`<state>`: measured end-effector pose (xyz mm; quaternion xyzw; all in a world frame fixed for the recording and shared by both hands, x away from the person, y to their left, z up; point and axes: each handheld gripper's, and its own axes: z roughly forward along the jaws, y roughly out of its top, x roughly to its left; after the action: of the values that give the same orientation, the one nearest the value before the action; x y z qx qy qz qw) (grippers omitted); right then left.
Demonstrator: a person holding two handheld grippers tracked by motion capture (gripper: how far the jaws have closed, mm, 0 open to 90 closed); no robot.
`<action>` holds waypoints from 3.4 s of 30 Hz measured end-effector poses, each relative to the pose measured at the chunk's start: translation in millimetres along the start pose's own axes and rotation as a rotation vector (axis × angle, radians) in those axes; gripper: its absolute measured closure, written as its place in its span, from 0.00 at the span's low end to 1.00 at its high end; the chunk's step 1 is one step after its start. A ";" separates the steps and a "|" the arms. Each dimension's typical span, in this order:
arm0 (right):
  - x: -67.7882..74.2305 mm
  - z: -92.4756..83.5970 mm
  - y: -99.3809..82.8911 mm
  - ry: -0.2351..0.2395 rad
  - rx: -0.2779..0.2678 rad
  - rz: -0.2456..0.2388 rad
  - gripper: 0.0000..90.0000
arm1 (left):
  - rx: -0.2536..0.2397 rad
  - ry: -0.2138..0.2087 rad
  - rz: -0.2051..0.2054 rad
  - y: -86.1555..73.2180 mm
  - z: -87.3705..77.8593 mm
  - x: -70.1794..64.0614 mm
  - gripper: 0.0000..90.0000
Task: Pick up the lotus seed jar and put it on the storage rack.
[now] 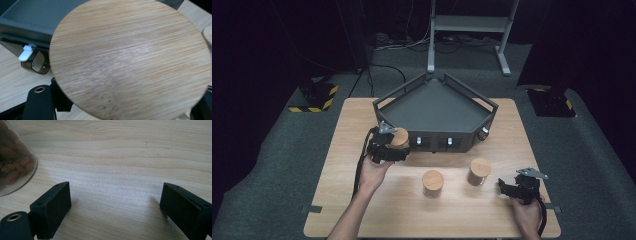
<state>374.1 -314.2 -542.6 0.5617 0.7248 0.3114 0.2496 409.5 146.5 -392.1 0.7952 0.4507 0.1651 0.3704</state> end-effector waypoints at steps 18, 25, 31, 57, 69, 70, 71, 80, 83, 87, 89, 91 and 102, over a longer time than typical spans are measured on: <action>0.0 0.0 0.0 0.000 0.000 0.000 0.11 | -0.007 0.006 -0.021 35.8 -1.4 -3.0 0.28; -0.2 0.0 0.1 0.000 0.001 0.001 0.11 | -0.021 0.028 -0.026 49.0 -2.6 -0.1 0.28; -0.2 0.1 0.1 0.001 0.001 0.001 0.11 | -0.026 0.040 -0.043 55.9 0.0 4.2 0.28; 0.0 0.0 0.0 0.001 0.000 0.000 0.11 | -0.001 0.134 -0.084 83.3 22.7 22.8 0.28; 0.2 0.0 0.1 0.001 0.000 0.000 0.11 | 0.028 0.165 -0.086 91.4 43.3 26.8 0.28; 0.2 0.0 0.1 0.001 0.000 0.000 0.11 | 0.030 0.167 -0.084 91.9 46.1 26.9 0.28; 0.2 0.0 0.1 0.001 0.000 0.000 0.11 | 0.031 0.168 -0.084 92.0 47.3 27.1 0.28; 0.4 0.0 0.1 0.002 -0.001 -0.001 0.11 | 0.043 0.199 -0.094 92.6 58.3 30.9 0.28; 0.4 0.0 0.0 0.002 -0.001 -0.001 0.11 | 0.040 0.200 -0.105 93.1 60.6 32.8 0.28; 0.4 0.0 0.0 0.002 -0.001 -0.001 0.11 | 0.037 0.200 -0.116 92.7 66.0 33.3 0.28; 0.4 0.0 0.0 0.002 -0.001 -0.001 0.11 | 0.042 0.203 -0.109 92.2 70.9 31.6 0.28; 0.4 0.0 0.0 0.002 -0.001 -0.001 0.11 | 0.043 0.202 -0.101 91.4 74.1 29.9 0.28; 0.4 0.0 0.0 0.002 -0.001 0.000 0.11 | 0.048 0.212 -0.107 86.7 82.6 34.0 0.28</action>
<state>374.0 -313.8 -542.5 0.5611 0.7251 0.3121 0.2490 528.6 110.9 -385.9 0.7568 0.5330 0.2174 0.3097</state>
